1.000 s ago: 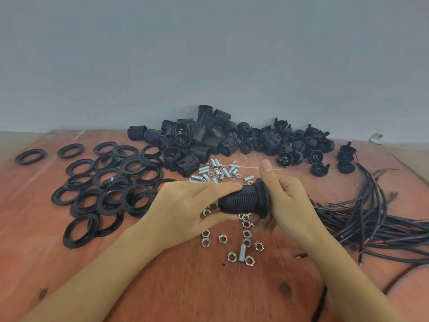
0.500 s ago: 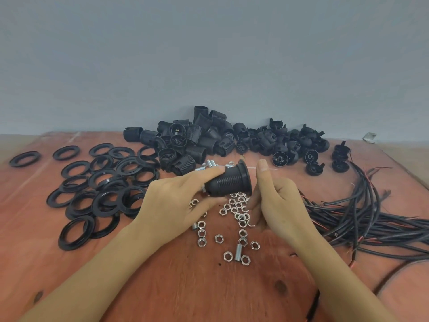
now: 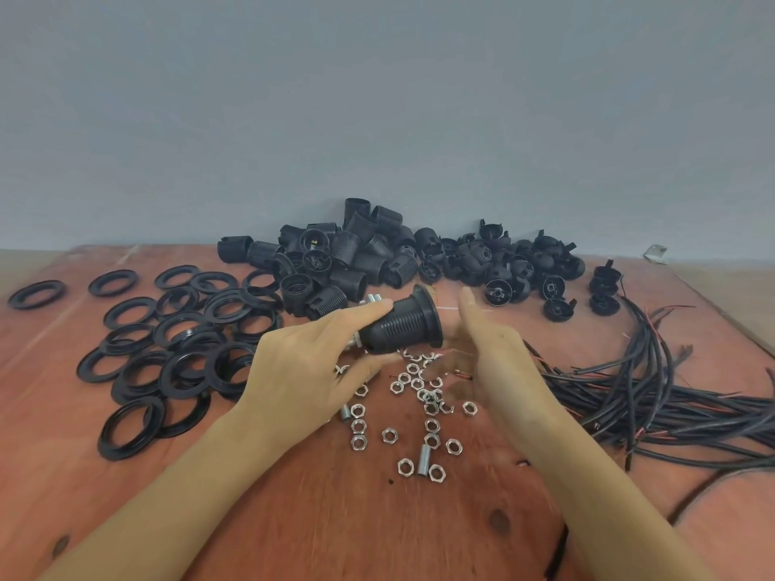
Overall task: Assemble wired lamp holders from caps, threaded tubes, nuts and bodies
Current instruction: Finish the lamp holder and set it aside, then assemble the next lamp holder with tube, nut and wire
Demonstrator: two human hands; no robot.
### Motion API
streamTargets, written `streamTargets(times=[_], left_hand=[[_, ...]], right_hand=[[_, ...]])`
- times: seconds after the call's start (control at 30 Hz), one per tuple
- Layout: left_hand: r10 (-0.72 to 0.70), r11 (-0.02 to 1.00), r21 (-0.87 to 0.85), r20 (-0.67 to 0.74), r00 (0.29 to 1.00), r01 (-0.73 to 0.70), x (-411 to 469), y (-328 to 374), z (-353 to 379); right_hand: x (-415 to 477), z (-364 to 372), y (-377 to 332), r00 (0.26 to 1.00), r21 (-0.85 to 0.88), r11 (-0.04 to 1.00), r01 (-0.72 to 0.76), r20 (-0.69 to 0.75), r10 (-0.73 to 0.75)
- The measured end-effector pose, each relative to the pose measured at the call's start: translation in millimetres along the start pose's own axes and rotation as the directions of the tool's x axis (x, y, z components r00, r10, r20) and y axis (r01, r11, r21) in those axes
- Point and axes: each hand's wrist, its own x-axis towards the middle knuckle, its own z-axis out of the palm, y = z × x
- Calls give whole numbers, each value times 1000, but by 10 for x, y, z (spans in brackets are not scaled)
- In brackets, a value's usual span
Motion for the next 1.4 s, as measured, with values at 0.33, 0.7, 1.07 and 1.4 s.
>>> streamTargets(times=[0.33, 0.7, 1.07, 1.4], left_hand=[[9, 1000, 18, -54, 999, -8, 18, -1, -10], [50, 999, -12, -53, 997, -51, 44, 206, -21], [78, 968, -240, 42, 996, -66, 21, 254, -62], [75, 973, -224, 52, 996, -62, 6, 281, -35]], right_hand=[[1, 25, 27, 991, -1, 997, 82, -102, -82], [-180, 267, -58, 989, 207, 971, 120, 61, -136], [528, -1344, -1285, 943, 396, 915, 76, -328, 63], [1215, -2226, -267, 732, -613, 735, -288, -637, -244]])
